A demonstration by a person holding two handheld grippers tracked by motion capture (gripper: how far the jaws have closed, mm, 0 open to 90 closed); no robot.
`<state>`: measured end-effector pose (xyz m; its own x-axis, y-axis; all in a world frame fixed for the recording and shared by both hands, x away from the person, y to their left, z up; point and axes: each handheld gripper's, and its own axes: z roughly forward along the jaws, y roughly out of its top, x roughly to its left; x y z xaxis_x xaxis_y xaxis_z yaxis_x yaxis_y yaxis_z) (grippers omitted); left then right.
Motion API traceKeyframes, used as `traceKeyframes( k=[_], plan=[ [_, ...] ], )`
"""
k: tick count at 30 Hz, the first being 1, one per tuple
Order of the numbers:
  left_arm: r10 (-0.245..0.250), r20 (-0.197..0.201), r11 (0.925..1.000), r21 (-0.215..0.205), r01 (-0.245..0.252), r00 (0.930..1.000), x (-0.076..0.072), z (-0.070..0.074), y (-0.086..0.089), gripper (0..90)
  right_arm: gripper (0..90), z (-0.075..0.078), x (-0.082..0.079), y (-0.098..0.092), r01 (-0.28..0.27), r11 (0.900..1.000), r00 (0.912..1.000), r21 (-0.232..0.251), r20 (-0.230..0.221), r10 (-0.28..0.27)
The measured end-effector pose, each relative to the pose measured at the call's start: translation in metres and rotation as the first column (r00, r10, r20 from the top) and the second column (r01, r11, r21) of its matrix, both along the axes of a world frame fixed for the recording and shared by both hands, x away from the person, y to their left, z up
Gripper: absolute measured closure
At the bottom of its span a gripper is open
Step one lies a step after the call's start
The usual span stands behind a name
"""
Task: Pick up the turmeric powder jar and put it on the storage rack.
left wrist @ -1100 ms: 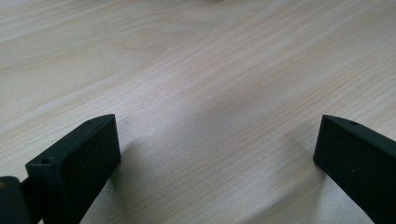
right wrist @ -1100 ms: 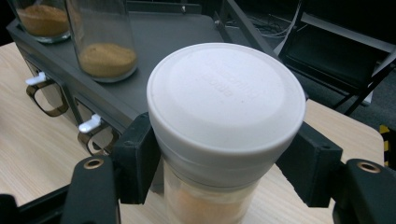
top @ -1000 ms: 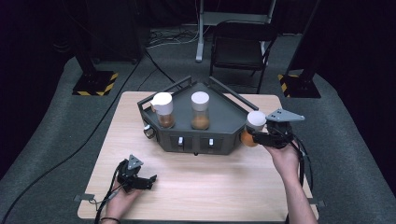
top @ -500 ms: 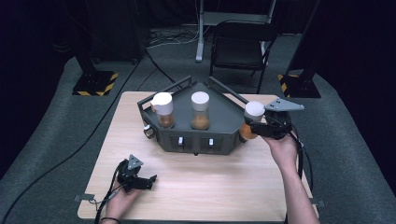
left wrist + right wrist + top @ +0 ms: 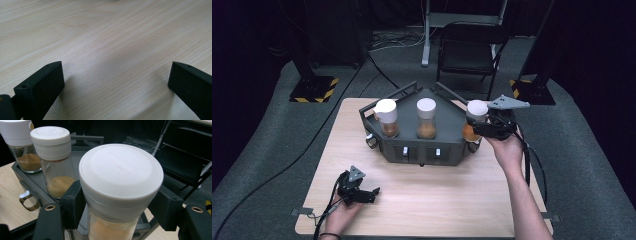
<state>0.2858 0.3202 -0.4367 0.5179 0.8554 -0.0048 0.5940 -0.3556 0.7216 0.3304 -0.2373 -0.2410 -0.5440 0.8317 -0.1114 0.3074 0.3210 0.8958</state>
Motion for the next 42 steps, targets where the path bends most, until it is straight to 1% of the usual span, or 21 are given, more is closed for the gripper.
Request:
traceKeyframes(
  k=[7, 16, 21, 25, 32, 35, 42],
  plan=[
    [-0.001, 0.000, 1.0000, 0.000, 0.001, 1.0000, 0.000, 0.000, 0.000, 0.1, 33.7, -0.006, 0.014, 0.007, -0.005, 1.000, 1.0000, 0.008, -0.008, 0.005],
    [-0.001, 0.000, 1.0000, 0.000, 0.001, 1.0000, 0.000, 0.000, 0.000, 0.1, 33.7, -0.005, 0.029, 0.021, -0.012, 1.000, 0.9999, 0.006, -0.009, 0.012],
    [0.000, 0.000, 1.0000, 0.000, 0.000, 1.0000, 0.000, 0.000, 0.000, 0.1, 33.7, -0.010, 0.040, 0.025, -0.013, 1.000, 0.9993, 0.012, -0.034, 0.013],
    [-0.001, 0.000, 1.0000, 0.000, 0.001, 1.0000, 0.000, 0.000, 0.000, 0.1, 33.7, -0.011, 0.045, 0.028, -0.010, 1.000, 0.9989, 0.004, -0.047, 0.010],
    [-0.001, 0.000, 1.0000, 0.000, 0.001, 1.0000, 0.000, 0.000, 0.000, 0.1, 33.7, -0.012, 0.050, 0.027, -0.002, 1.000, 0.9976, 0.002, -0.069, 0.002],
    [-0.001, 0.000, 1.0000, 0.000, 0.001, 1.0000, 0.000, 0.000, 0.000, 0.1, 33.7, -0.013, 0.051, 0.025, -0.002, 1.000, 0.9974, 0.004, -0.072, 0.002],
    [-0.001, 0.000, 1.0000, 0.000, 0.001, 1.0000, 0.000, 0.000, 0.000, 0.1, 33.6, -0.016, 0.054, 0.016, 0.000, 0.999, 0.9964, 0.042, -0.084, 0.003]
  ],
)
